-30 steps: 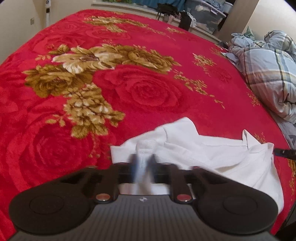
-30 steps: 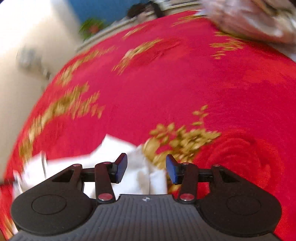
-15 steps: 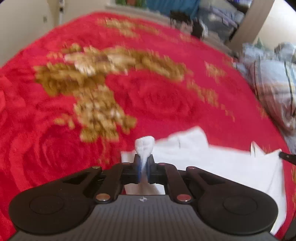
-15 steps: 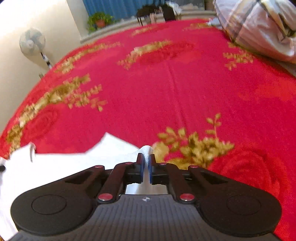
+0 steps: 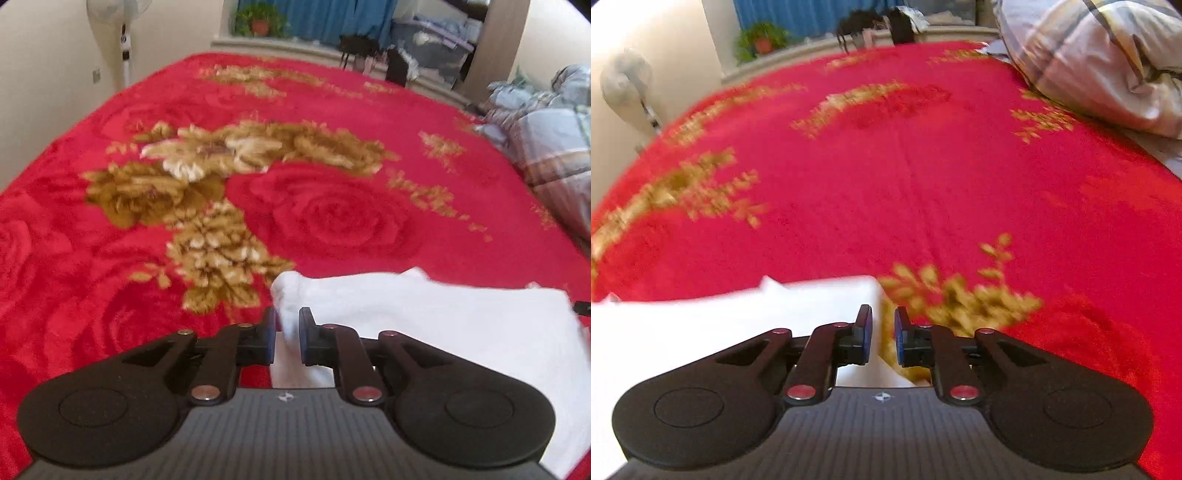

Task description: Fold small clothes

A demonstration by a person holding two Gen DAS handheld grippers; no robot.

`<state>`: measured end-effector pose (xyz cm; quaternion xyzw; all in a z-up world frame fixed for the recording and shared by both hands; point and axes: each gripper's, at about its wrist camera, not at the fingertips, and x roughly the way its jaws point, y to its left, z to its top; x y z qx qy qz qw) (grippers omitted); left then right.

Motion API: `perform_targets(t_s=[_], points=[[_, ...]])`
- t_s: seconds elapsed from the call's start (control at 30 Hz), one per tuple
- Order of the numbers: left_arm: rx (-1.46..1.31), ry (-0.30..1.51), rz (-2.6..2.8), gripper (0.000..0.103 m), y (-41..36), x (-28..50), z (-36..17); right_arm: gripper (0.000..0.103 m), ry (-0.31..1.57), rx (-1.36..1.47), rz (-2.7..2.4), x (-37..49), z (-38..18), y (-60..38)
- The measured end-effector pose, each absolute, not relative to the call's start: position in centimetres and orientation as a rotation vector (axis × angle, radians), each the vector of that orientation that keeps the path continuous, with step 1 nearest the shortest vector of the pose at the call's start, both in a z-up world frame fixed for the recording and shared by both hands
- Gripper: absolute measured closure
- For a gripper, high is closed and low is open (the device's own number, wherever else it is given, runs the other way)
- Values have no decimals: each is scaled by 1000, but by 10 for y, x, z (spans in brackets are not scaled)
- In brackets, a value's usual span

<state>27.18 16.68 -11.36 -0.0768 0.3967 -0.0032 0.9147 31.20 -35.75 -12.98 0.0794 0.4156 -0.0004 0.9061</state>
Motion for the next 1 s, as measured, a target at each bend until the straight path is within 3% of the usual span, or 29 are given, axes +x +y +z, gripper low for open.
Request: perform_targets(t_s=[0.3, 0.4, 0.57, 0.6, 0.67, 0.7, 0.73, 0.77, 1.0], points=[[-95, 884, -200, 89, 137, 189, -93, 65, 866, 210, 69, 223, -87, -360], [-44, 931, -221, 77, 128, 158, -104, 63, 914, 221, 75, 188, -92, -356], [-74, 1000, -206, 76, 128, 129, -123, 63, 955, 127, 49, 143, -112, -341], [-74, 1005, -203, 77, 126, 125, -125, 63, 957, 118, 45, 138, -115, -340], [-61, 1014, -188, 96, 121, 120, -128, 63, 951, 105, 27, 132, -119, -339], [-59, 1018, -179, 103, 119, 118, -127, 76, 954, 112, 26, 130, -121, -340], [-63, 1016, -167, 103, 118, 114, -125, 90, 957, 132, 32, 128, -121, -343], [-65, 1010, -160, 103, 116, 110, -120, 96, 954, 175, 36, 126, -120, -347], [-73, 963, -101, 103, 110, 80, -97, 97, 831, 295, 46, 106, -94, -364]])
